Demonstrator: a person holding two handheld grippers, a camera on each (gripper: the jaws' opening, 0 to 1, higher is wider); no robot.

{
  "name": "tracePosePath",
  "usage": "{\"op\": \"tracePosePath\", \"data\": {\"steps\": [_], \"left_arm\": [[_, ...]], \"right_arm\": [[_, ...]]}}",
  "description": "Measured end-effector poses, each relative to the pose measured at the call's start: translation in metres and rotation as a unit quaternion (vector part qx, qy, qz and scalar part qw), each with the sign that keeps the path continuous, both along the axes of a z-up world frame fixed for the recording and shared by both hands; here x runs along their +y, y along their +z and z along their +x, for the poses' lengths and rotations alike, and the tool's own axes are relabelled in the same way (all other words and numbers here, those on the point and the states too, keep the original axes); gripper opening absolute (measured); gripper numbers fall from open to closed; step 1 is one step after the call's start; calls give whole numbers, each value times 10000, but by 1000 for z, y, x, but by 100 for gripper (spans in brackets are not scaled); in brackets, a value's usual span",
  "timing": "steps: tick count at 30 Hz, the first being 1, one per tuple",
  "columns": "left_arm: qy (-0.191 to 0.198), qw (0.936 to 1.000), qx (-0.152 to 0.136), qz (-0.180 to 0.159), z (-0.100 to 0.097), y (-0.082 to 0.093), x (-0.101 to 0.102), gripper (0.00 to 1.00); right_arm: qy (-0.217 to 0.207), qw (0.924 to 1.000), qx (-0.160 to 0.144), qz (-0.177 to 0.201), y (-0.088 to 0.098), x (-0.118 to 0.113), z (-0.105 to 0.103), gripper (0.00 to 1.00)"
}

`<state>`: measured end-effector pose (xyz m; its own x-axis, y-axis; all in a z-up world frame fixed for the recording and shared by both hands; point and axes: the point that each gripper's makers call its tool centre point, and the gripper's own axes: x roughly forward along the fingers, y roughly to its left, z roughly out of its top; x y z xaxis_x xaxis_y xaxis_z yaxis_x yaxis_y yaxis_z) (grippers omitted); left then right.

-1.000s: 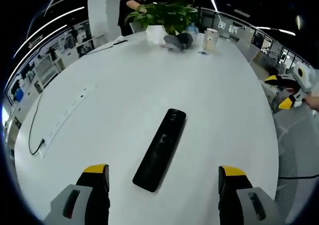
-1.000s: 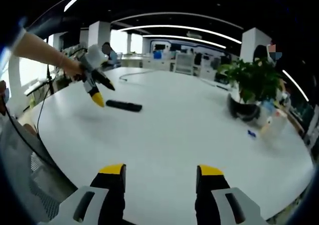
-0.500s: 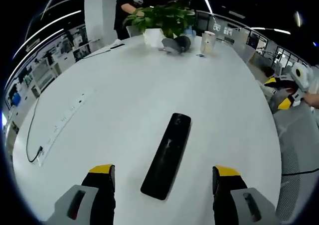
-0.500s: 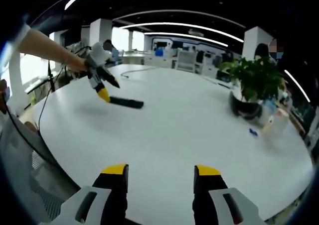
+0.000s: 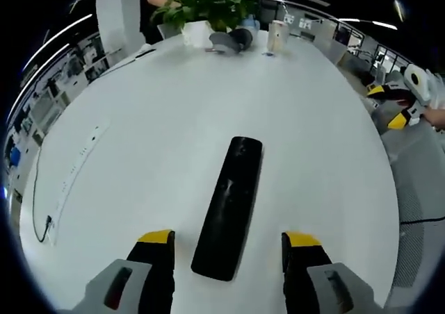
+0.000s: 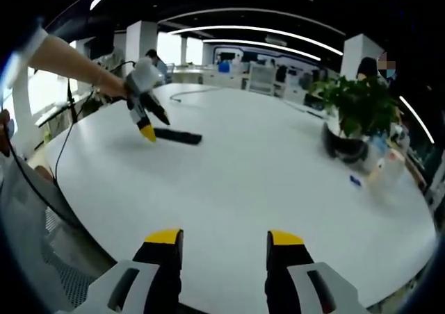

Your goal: Press the specified remote control buttons in sequence, fully releasing each button before pressing the next.

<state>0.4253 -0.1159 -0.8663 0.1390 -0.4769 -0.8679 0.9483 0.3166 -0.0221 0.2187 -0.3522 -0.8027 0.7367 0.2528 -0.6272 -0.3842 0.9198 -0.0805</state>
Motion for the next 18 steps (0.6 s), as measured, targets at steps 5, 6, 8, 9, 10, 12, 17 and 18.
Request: {"op": "tracePosePath", "data": {"steps": [5,6,8,9,10,12,17,18], "left_arm": [[-49,10000,-48,-4,4,1,-5,60],[-66,10000,-48,-10,4,1,-5,60],[-110,9999,-50,-8,5,1,-6,59],[-119,9999,-49,-3,5,1,-7,58],[-142,9999,-54,-3,5,1,-7,54],[-283,9996,-70,23,3,3,-7,42],[-464,9987,-103,186,2,4,-5,24],[-416,9989,-80,204,4,3,-5,24]], "right_arm": [[3,10000,21,-5,-1,0,0,44],[7,10000,23,-7,-1,0,0,44],[11,10000,28,-12,-1,0,0,43],[11,10000,31,-16,-1,0,0,43],[8,10000,30,-17,-1,0,0,43],[5,10000,38,-18,-1,0,0,43],[43,10000,50,-26,-2,2,0,42],[51,10000,53,-33,-2,2,-1,42]]}}
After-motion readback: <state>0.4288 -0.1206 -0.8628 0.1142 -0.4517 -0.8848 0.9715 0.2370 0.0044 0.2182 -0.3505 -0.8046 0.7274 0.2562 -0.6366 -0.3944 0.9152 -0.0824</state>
